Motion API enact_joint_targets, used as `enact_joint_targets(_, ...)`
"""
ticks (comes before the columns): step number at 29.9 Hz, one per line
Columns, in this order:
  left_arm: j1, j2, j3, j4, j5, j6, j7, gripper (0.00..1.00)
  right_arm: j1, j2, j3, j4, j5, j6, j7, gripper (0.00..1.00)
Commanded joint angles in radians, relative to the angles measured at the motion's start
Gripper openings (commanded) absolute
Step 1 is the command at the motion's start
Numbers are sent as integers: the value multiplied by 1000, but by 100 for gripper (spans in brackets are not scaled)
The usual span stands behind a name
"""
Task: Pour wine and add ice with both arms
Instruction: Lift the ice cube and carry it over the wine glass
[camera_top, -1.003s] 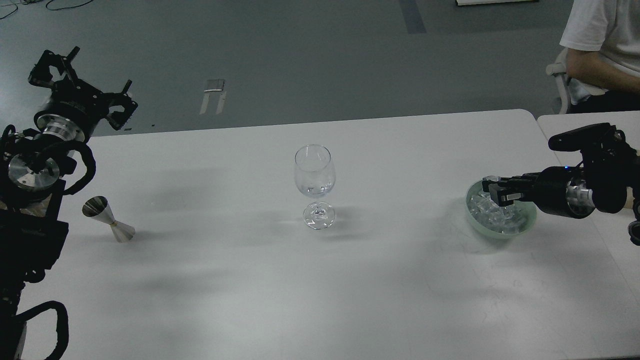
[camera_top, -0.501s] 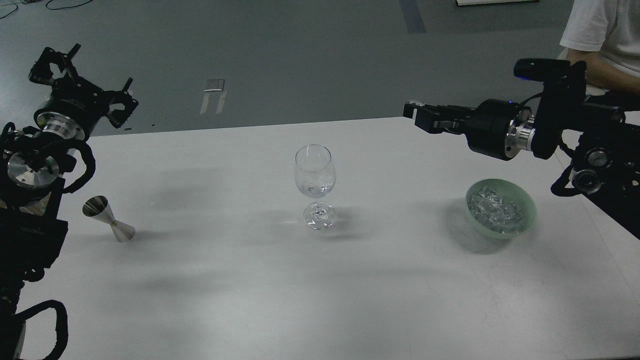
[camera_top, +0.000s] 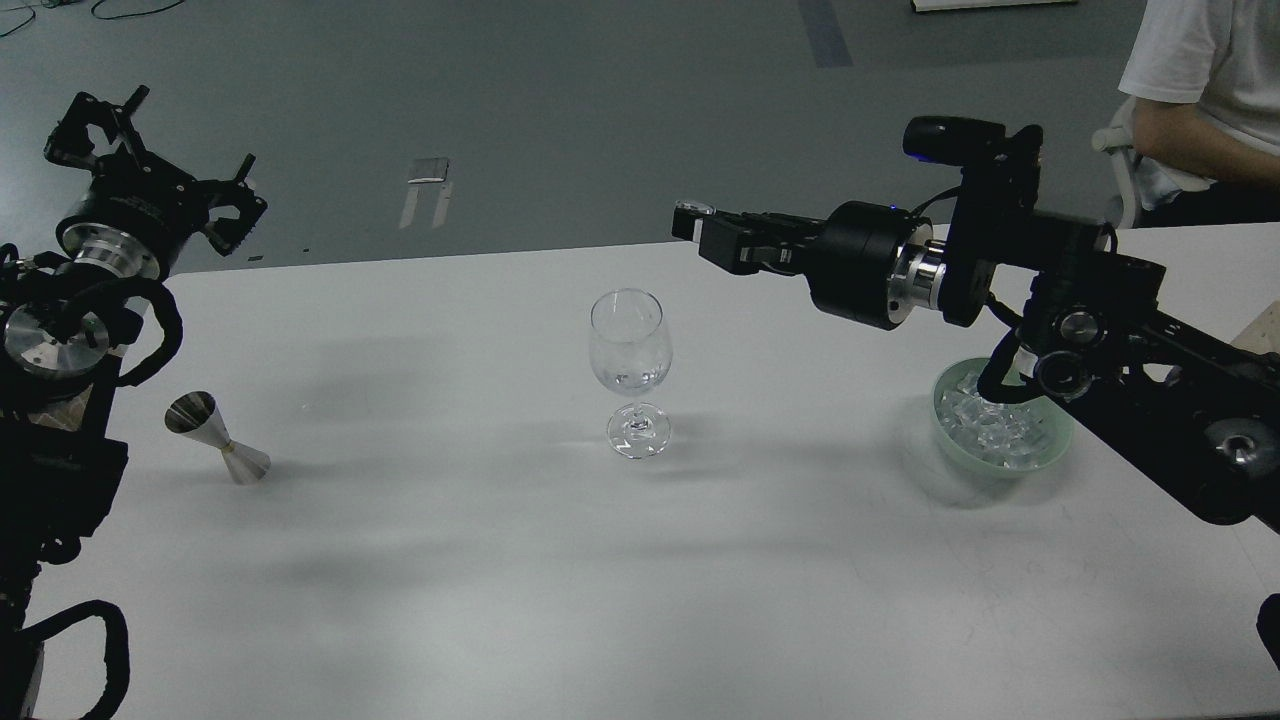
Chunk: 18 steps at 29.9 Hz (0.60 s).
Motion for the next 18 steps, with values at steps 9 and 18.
enact_joint_targets(9,-1,1,-2,0,0,0,0,99,19,52,-58,-25,-10,1,-31,0)
enact_joint_targets(18,0,3,-5,0,-2,0,1,99,34,74,-64,-58,-13,0,-37,0)
